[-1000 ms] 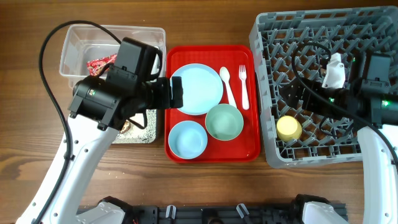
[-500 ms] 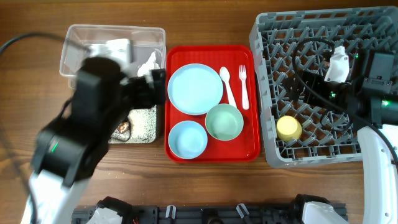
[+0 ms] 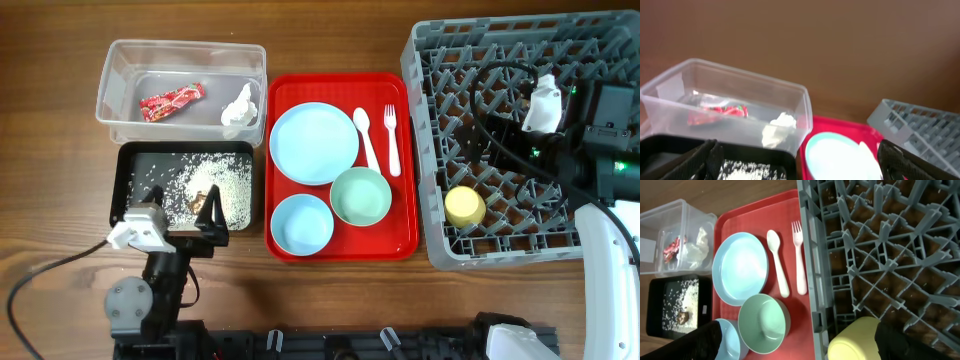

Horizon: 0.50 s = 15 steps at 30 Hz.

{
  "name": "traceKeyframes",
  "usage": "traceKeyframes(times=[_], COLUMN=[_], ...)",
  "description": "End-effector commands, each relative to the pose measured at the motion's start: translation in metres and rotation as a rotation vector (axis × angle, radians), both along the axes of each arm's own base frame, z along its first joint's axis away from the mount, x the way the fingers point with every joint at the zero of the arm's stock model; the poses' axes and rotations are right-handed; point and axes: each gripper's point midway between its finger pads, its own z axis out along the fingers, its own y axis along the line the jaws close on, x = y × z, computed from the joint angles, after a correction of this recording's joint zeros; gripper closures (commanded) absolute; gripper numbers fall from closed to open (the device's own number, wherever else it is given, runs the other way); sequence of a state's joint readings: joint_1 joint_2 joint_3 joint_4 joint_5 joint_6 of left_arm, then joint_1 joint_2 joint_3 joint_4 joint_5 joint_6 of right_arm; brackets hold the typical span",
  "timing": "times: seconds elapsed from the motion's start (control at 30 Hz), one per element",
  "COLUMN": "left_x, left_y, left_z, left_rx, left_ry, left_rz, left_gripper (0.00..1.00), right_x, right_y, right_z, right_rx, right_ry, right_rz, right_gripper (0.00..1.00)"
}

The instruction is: Sort waste into correct bins and load items into the dishwasher rack

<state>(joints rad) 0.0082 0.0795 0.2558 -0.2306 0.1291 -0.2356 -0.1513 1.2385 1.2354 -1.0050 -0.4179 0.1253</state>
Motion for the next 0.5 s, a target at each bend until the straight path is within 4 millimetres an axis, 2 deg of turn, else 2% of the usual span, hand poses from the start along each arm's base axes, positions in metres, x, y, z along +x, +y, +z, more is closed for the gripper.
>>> traceKeyframes(times=[0.0,0.07,0.47], left_x=[0.009,0.013,0.013], left_y=[0.002,0.001,0.001], left_z=[-0.039,-0.062,-0.064], left_rx=[0.02,0.018,0.019], left_ry=[-0.025,-0.001,0.007], left_rz=[0.006,0.004,0.001], left_gripper=[0.0,0.0,0.0], right_x=[0.003,0.003,0.003], right_y=[0.0,0.0,0.0], right_z=[0.005,0.005,0.005], right_rx=[-0.014,-0.014,-0.014], right_ry=[-0.021,-0.021,-0.021], right_rz=[0.014,0.014,0.014], right_gripper=[0.0,0.0,0.0])
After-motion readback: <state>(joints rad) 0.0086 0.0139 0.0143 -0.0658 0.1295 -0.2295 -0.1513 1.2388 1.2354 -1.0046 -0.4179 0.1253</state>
